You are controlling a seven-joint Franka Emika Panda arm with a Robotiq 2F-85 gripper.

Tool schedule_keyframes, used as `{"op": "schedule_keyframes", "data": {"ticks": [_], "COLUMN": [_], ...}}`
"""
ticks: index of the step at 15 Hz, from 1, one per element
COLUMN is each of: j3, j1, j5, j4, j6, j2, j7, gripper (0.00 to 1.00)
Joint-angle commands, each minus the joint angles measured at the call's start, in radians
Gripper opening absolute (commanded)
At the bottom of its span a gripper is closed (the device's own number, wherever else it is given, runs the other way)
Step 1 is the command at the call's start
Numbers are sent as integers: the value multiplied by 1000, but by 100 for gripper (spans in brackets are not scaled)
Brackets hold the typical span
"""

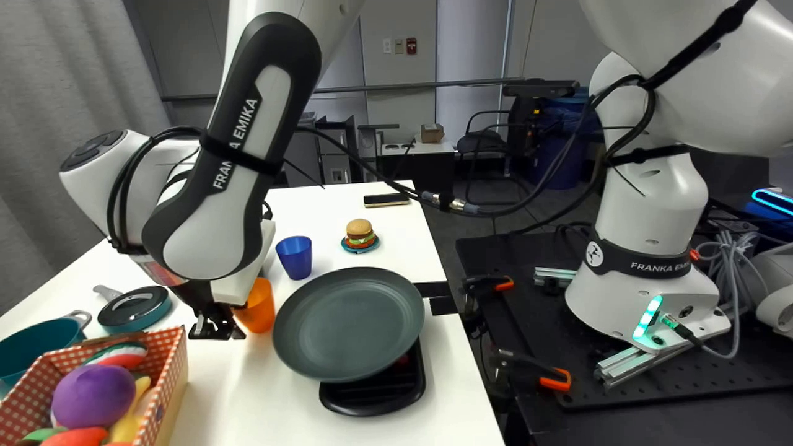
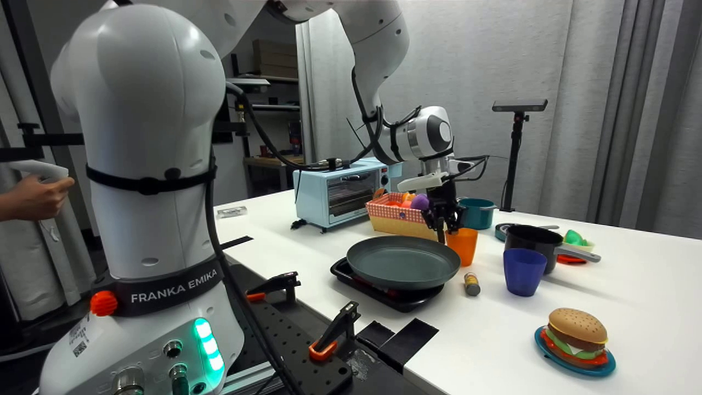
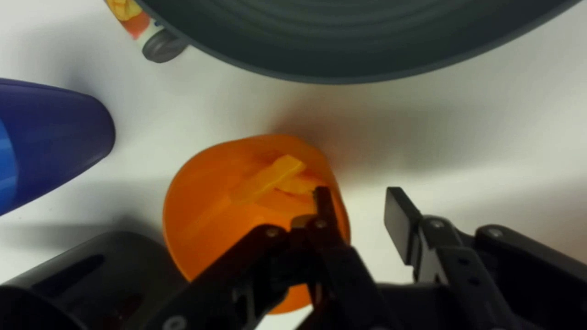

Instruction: Pour the contents in the orange cup onto the grey plate.

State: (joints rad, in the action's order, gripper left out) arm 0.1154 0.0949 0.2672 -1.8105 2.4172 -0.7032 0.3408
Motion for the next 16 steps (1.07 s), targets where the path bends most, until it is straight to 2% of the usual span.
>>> {"op": "schedule_keyframes", "data": {"ticks": [1,2,6,16], "j3": [7,10,26,57], "j1": [0,2,13,77], "j5": [-21,-19,-11,64], "j4": [43,44,25,-167], "j6": [7,8,5,35], "j2": [-29,-29,-2,182], "j7": [-30,-28,-4,33], "gripper": [4,0,1,1]}}
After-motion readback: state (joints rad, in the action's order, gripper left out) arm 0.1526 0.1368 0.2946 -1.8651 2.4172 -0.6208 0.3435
